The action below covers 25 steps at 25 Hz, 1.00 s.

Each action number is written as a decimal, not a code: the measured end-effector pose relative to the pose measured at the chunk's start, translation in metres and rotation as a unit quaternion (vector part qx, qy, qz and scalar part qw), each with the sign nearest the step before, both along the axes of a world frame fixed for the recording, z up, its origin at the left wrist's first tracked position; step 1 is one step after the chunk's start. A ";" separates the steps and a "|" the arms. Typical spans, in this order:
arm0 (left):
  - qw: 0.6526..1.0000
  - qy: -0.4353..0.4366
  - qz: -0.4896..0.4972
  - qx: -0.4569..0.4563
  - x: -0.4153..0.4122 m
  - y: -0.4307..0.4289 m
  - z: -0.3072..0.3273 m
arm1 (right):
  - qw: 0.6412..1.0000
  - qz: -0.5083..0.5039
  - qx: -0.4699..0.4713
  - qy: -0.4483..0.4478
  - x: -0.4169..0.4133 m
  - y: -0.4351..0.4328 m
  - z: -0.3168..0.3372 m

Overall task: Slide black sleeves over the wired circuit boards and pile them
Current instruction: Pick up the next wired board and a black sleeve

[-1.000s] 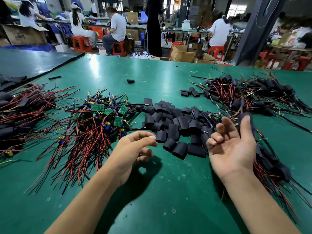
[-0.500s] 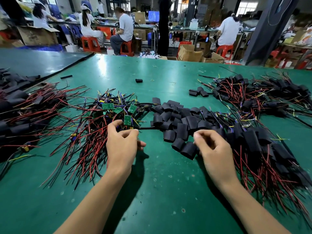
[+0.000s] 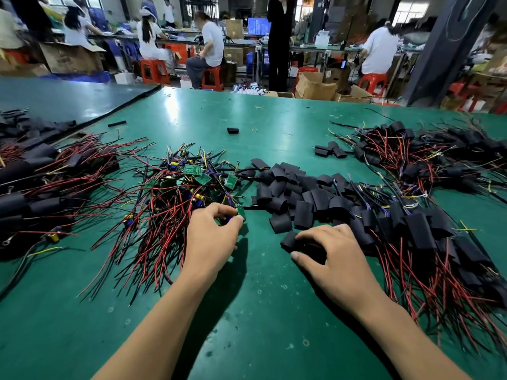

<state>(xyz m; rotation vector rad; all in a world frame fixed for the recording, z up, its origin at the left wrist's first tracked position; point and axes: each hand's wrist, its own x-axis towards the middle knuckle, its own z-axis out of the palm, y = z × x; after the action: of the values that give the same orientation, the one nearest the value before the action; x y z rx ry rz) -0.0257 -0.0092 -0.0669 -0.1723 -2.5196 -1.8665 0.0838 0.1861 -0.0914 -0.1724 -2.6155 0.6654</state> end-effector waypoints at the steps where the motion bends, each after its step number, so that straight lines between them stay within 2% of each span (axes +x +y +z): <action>1: 1.000 0.007 -0.005 -0.010 0.002 0.000 0.001 | 1.000 -0.002 -0.003 -0.001 0.000 0.000 0.001; 3: 1.000 0.002 -0.021 -0.003 0.005 0.001 0.003 | 1.000 0.005 0.012 -0.012 0.001 -0.002 0.003; 6: 0.999 0.012 -0.027 0.021 0.010 0.004 0.006 | 0.993 0.048 0.103 -0.038 0.002 -0.005 0.001; 9: 0.998 0.005 -0.049 0.024 0.009 0.007 0.003 | 0.992 0.063 0.097 -0.049 0.001 -0.005 -0.003; 12: 0.991 0.055 -0.062 -0.105 0.009 0.009 -0.003 | 0.994 0.067 0.087 -0.021 0.001 -0.002 0.000; 15: 0.963 0.123 -0.080 -0.225 0.011 0.013 -0.009 | 0.995 0.069 0.078 0.005 0.002 -0.005 0.002; 17: 0.955 0.149 -0.079 -0.244 0.011 0.014 -0.012 | 0.996 0.055 0.052 0.037 0.002 -0.007 0.004; 20: 0.962 0.206 -0.042 -0.176 0.013 0.014 -0.010 | 0.995 0.040 -0.016 0.087 0.003 -0.009 0.010; 22: 0.963 0.257 0.005 -0.082 0.018 0.014 0.000 | 0.991 0.056 -0.075 0.097 0.003 -0.009 0.011; 25: 0.945 0.313 0.036 0.092 0.030 0.015 0.017 | 0.991 0.013 -0.091 0.094 0.003 -0.008 0.008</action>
<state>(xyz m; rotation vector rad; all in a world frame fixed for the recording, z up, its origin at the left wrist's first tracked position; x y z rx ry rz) 0.0041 0.0061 -0.0502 -0.5610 -1.8914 -1.6598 0.0865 0.1780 -0.0838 -0.1232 -2.3810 0.8852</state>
